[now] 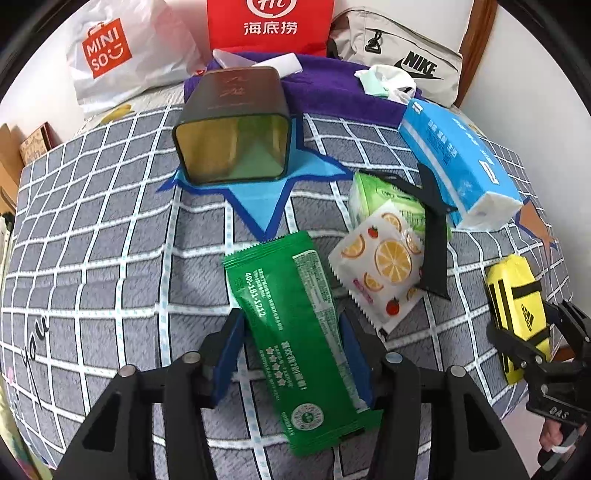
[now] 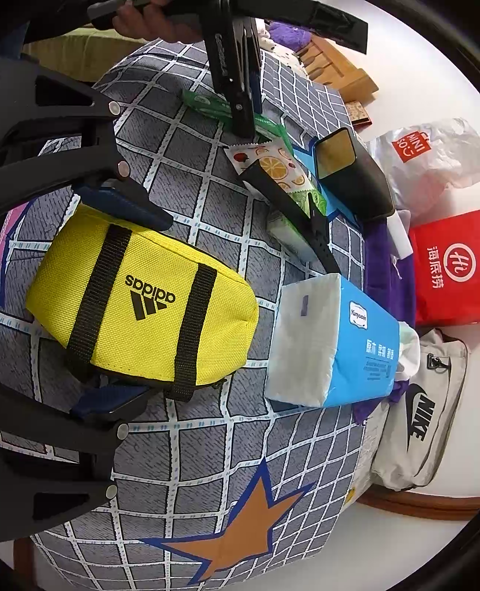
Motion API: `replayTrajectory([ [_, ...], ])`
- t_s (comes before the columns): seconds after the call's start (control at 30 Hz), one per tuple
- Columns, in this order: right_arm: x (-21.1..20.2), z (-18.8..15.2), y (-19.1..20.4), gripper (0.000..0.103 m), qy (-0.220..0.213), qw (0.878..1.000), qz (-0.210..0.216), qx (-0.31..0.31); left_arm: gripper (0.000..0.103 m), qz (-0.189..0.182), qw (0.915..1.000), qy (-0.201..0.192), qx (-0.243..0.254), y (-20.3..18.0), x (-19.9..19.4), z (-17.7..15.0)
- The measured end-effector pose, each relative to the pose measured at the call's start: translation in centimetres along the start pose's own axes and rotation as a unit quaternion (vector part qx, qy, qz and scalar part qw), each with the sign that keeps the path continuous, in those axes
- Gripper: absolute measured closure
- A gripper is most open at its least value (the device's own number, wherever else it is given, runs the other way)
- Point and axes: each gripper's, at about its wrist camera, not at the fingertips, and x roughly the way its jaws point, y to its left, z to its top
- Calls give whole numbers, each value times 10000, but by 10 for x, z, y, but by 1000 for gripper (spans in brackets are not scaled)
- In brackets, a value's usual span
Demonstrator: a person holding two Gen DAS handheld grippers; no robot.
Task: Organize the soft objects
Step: 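Grasp the green wet-wipe packet with the left tool while the right tool grasps the yellow Adidas pouch, then carry the green packet and yellow pouch onto the purple towel and open both tools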
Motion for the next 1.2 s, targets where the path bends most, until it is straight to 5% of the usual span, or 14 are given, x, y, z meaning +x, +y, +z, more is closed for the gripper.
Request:
replayTrajectory([
  [0.17, 1, 2, 1, 27, -12, 10000, 23, 28, 56, 297, 9993, -126, 166, -10, 3, -3],
  [0.3, -3, 4, 4, 27, -73, 9999, 39, -93, 64, 84, 9998, -142, 66, 0, 0, 1],
  [1.2, -41, 76, 9, 27, -564, 9972, 142, -476, 65, -208, 9972, -677, -258, 30, -50, 59],
])
